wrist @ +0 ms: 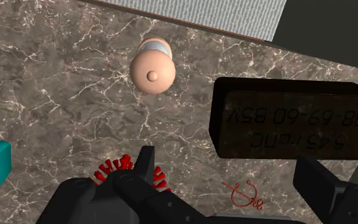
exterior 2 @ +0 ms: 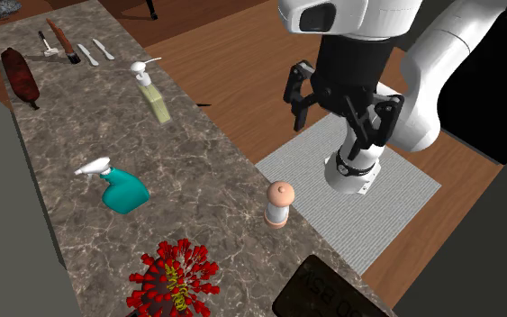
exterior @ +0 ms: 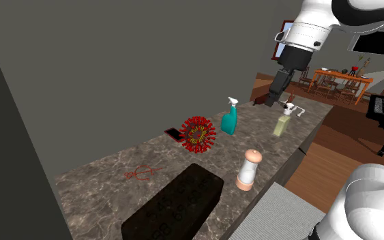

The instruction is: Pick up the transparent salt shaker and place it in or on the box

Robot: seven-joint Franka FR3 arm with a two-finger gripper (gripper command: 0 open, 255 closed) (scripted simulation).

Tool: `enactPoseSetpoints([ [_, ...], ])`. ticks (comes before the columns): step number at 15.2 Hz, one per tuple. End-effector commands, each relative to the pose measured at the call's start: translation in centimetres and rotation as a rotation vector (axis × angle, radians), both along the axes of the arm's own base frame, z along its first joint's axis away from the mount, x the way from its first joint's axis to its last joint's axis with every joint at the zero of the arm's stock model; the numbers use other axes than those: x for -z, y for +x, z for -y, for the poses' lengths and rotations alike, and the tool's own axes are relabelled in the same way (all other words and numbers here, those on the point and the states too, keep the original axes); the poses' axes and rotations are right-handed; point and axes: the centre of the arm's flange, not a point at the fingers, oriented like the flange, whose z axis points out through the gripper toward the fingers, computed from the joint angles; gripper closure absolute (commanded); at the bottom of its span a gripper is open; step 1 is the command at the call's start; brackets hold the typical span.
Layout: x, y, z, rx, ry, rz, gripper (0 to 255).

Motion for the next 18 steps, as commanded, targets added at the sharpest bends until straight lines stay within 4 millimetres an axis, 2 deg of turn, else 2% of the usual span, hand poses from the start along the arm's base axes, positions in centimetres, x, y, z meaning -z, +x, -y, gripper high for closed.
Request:
enactPoseSetpoints([
  [1, 0.0, 0.0, 0.0, 0.0, 0.0, 0.0, 0],
  [17, 20.2, 3.7, 3.2, 0.225, -0.084, -0.062, 0],
  [18, 20.8, 3.8, 3.4, 0.233, -0.086, -0.064, 0],
])
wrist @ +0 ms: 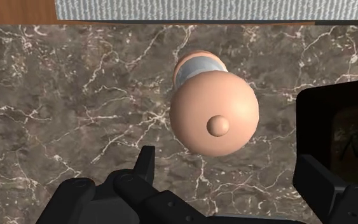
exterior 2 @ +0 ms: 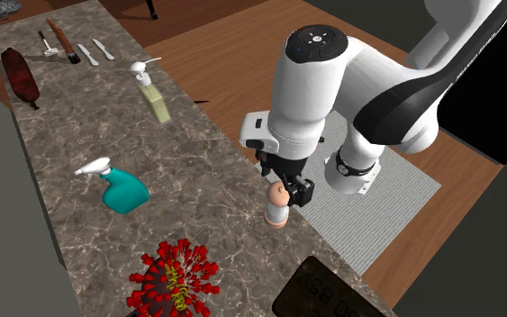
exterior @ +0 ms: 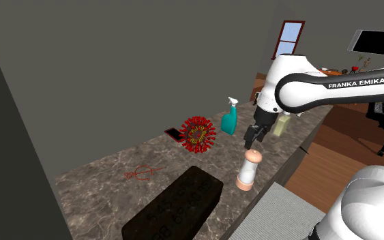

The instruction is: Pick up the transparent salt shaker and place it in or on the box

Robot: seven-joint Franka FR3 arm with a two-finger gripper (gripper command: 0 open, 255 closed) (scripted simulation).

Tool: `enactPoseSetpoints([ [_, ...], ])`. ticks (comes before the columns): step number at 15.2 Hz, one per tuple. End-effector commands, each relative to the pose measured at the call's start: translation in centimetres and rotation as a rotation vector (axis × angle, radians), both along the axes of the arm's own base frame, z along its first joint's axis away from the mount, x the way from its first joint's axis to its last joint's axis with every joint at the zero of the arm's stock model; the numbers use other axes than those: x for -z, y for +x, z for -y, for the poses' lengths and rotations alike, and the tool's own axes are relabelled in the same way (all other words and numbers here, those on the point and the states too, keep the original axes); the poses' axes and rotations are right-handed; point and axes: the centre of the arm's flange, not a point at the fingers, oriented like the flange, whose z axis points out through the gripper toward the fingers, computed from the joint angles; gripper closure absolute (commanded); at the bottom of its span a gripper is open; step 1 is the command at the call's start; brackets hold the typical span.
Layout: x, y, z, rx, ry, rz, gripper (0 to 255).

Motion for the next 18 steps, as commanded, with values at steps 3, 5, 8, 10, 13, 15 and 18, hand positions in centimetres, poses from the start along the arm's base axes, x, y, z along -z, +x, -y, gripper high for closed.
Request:
enactPoseSetpoints([
  [3, 2.6, 0.2, 0.1, 0.011, -0.004, -0.002, 0],
  [5, 3.6, 0.3, 0.1, 0.011, -0.004, -0.002, 0],
  [8, 5.0, 0.4, 0.1, 0.011, -0.004, -0.002, 0],
  [10, 5.0, 0.4, 0.1, 0.011, -0.004, -0.002, 0],
  [13, 5.0, 0.4, 0.1, 0.011, -0.004, -0.002, 0],
  [15, 5.0, 0.4, 0.1, 0.011, -0.004, -0.002, 0],
  [18, 5.0, 0.4, 0.1, 0.011, -0.004, -0.002, 255],
])
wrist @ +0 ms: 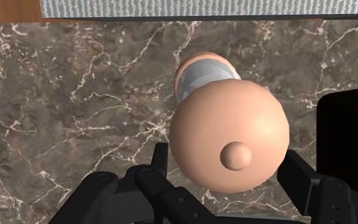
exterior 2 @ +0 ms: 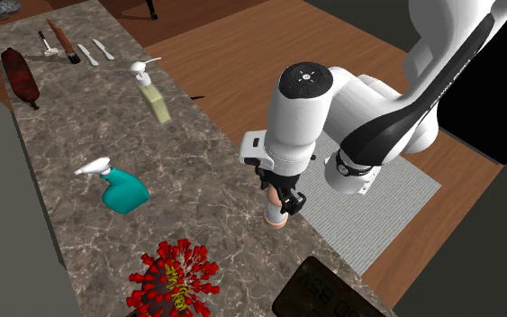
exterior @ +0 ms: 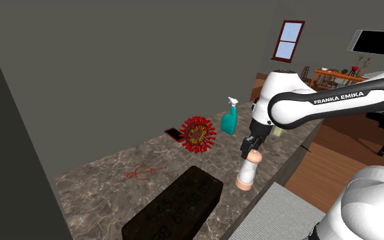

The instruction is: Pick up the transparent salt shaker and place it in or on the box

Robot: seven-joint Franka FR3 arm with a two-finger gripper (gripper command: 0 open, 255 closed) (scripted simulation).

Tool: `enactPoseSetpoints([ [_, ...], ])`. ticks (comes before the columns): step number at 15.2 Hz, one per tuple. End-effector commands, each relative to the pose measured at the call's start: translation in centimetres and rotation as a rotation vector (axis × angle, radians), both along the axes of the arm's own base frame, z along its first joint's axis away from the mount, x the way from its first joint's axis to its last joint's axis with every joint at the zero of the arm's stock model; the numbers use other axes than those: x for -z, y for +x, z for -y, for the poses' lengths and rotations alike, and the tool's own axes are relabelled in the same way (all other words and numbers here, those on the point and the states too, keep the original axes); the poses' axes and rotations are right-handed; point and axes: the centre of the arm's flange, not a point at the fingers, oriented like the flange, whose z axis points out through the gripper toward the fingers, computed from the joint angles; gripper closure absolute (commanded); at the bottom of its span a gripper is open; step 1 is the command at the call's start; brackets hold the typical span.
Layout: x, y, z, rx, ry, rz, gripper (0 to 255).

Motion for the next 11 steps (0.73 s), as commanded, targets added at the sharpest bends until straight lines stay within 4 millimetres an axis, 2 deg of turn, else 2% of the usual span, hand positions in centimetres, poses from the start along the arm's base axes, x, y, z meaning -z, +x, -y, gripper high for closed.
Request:
enactPoseSetpoints([
  [1, 0.0, 0.0, 0.0, 0.0, 0.0, -0.001, 255],
  [7, 0.0, 0.0, 0.0, 0.0, 0.0, -0.001, 255],
  [11, -2.1, 0.0, 0.0, 0.0, 0.0, -0.001, 255],
])
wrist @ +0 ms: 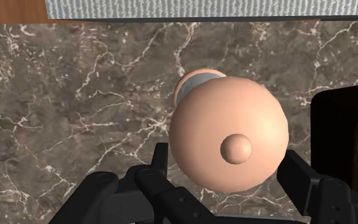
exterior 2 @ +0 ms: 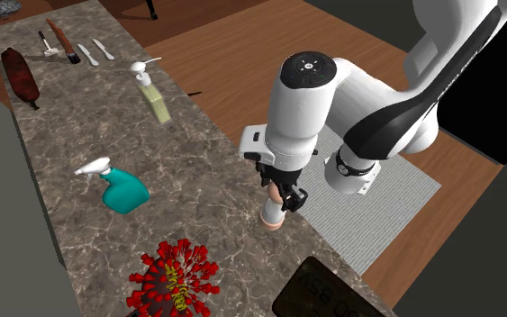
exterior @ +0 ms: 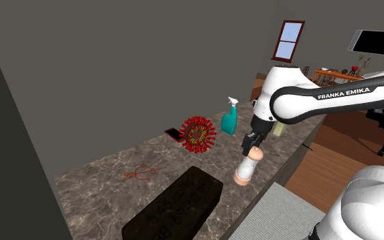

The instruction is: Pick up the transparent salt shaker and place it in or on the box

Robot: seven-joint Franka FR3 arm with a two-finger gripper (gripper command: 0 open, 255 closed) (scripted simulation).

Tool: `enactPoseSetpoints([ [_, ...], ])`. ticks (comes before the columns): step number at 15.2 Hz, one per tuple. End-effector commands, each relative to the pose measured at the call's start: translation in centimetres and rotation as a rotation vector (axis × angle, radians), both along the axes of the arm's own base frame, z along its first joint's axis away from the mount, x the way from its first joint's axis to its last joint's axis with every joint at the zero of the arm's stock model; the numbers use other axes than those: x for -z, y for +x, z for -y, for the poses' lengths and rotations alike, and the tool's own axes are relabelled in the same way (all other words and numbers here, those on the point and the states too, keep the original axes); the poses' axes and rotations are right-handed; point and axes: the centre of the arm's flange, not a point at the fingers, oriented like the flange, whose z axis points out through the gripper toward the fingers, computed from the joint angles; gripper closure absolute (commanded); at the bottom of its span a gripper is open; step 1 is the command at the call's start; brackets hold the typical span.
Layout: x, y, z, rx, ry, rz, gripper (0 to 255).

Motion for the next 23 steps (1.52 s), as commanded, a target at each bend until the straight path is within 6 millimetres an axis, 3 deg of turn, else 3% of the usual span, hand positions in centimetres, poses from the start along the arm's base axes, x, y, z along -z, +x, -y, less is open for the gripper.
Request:
enactPoseSetpoints([
  [1, -1.0, 0.0, 0.0, 0.0, 0.0, 0.0, 255],
  [23, -12.6, 0.0, 0.0, 0.0, 0.0, 0.0, 255],
])
